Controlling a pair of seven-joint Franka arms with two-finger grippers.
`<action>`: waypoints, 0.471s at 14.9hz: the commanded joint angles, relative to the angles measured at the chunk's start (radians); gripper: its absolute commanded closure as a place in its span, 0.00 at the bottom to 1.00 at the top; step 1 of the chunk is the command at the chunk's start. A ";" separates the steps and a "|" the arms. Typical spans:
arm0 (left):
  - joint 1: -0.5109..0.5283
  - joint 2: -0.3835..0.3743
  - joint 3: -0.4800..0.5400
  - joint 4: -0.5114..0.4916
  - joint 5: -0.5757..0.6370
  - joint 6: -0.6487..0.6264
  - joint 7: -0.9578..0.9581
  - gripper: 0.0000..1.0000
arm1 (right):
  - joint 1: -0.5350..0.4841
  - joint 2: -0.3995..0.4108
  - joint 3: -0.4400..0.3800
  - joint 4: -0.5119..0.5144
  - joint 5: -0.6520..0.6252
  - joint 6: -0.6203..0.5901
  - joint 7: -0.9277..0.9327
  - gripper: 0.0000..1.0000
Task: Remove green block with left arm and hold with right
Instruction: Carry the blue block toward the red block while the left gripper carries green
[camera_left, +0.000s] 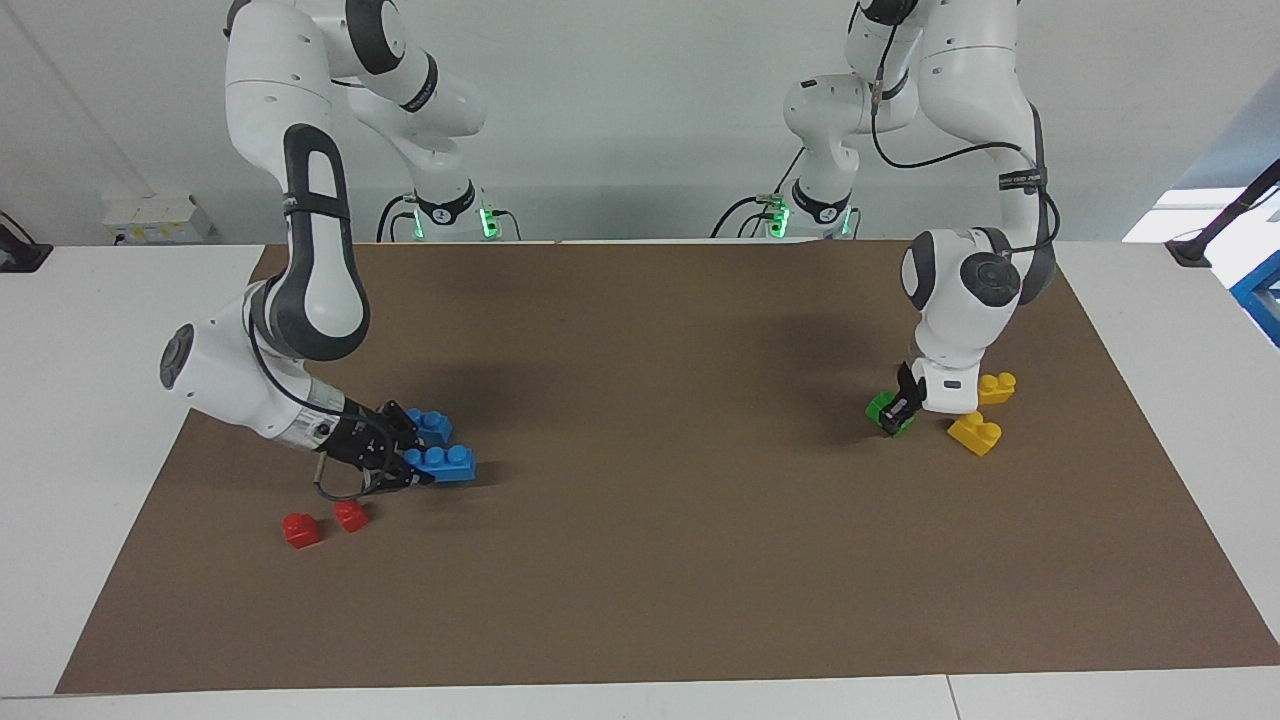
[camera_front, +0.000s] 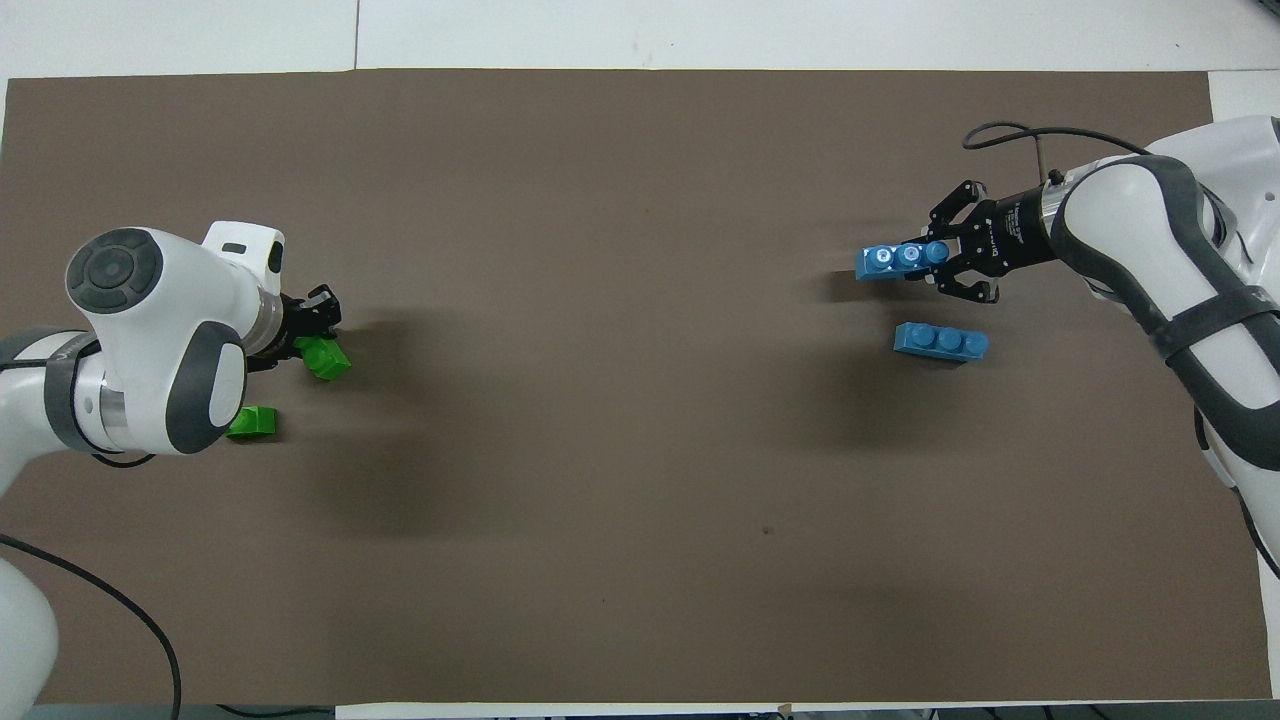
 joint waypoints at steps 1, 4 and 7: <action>0.011 0.009 -0.005 -0.003 -0.011 0.000 0.060 0.00 | 0.002 0.028 0.006 0.021 0.018 0.031 0.027 1.00; 0.012 -0.005 -0.007 0.011 -0.011 -0.049 0.066 0.00 | 0.004 0.037 0.006 0.018 0.018 0.047 0.027 1.00; 0.011 -0.051 -0.008 0.054 -0.013 -0.144 0.066 0.00 | 0.012 0.048 0.006 0.009 0.018 0.070 0.027 1.00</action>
